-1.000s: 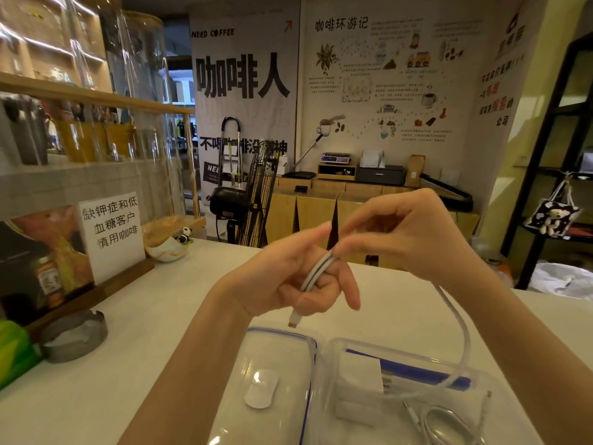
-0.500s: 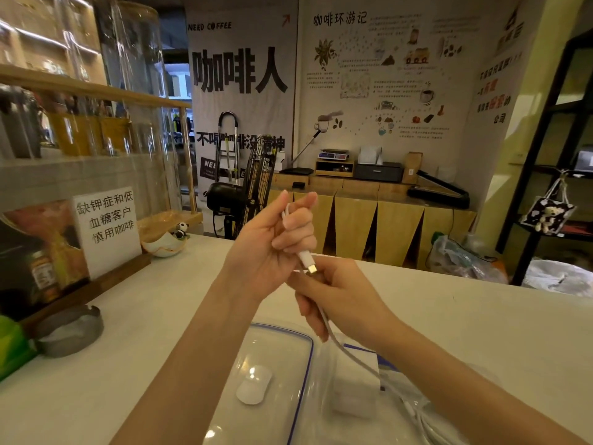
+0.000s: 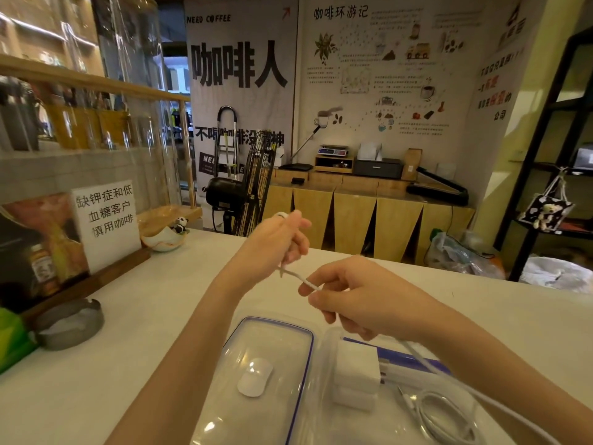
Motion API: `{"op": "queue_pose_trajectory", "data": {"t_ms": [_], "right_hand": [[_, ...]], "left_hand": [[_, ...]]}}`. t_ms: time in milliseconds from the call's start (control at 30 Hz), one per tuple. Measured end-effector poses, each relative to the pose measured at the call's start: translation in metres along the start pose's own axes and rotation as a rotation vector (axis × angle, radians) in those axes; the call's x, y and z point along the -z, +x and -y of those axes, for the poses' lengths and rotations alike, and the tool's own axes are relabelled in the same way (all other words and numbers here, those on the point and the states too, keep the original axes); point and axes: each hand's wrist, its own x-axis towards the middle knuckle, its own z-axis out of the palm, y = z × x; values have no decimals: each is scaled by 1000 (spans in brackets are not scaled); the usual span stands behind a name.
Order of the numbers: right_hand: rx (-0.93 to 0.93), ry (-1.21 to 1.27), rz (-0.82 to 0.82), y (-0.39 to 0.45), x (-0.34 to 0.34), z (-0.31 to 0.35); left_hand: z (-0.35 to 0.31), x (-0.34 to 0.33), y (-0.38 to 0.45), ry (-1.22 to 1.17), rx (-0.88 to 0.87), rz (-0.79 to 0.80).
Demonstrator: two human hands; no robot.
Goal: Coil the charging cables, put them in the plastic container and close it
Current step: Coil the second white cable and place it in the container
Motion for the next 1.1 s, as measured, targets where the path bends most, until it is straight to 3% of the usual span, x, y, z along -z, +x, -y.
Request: {"op": "queue_pose_trajectory", "data": {"t_ms": [100,167,333,467,567,667,900,1100], "right_hand": [[146,-300,-126,-2,14,5],[282,-483,-215,-4,24,7],[592,-628,-404,0,39,-6],[635,-377,-463,5,45,-20],[622,-186,-487,9,46,-23],[634,-157,-516,9,47,-21],[685,-138,-565,6,49,-10],[649,72,-539,3,47,-4]], "left_hand": [[4,-12,-3,275,2,95],[4,-17,-4,286,36,255],[0,-12,-4,-95,232,708],[-1,-4,-4,-420,169,952],[-6,-6,-4,-607,166,997],[-10,-7,-5,-697,192,1001],[-16,-9,-11,-733,185,982],[-28,-10,-18,-774,147,1020]]}}
